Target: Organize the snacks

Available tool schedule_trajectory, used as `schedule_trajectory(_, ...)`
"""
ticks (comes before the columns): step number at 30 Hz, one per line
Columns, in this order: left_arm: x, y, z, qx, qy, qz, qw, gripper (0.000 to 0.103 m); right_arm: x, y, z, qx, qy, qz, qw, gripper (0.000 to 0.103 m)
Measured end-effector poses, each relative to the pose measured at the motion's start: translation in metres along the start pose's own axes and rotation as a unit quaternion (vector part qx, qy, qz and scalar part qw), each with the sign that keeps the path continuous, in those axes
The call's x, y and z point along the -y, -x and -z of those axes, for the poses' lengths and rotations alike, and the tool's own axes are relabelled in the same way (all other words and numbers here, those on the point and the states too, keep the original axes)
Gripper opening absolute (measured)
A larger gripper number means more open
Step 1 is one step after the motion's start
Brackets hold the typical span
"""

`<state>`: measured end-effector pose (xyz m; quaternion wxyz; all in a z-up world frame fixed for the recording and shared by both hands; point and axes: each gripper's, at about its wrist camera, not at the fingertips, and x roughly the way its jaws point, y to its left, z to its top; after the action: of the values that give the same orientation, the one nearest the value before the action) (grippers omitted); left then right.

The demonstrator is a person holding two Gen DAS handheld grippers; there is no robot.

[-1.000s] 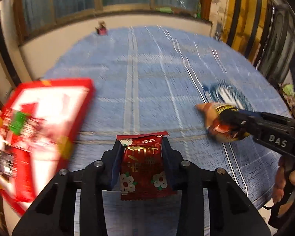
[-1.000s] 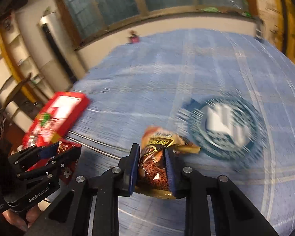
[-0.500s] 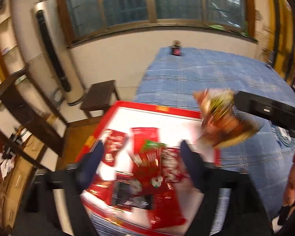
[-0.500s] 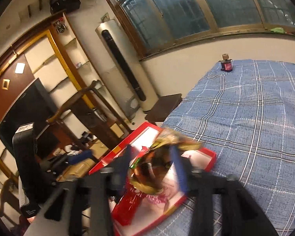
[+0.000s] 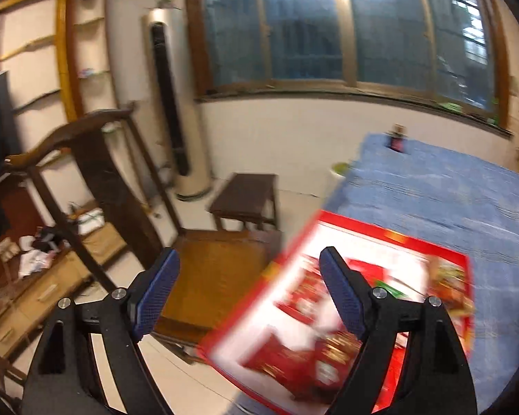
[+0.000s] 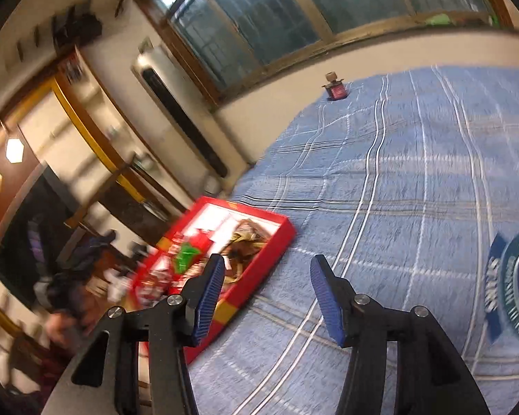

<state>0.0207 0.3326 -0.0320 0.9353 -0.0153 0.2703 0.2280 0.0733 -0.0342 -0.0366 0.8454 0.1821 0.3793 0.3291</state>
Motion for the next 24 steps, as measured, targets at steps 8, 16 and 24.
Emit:
schedule_trajectory(8,-0.033,-0.096,-0.001,-0.049,0.031,-0.061,0.9964,0.083,0.022,0.060,0.022,0.077,-0.018,0.005,0.997,0.082)
schedule_trajectory(16,0.026,-0.159,0.010,-0.128,-0.140,-0.030,0.9815,0.080,0.059,0.149,0.053,0.102,-0.030,0.089,0.990,0.082)
schedule_trajectory(24,0.075,-0.102,0.040,-0.028,-0.255,-0.097,0.9616,0.078,0.097,0.261,0.087,0.172,-0.068,0.176,0.967,0.082)
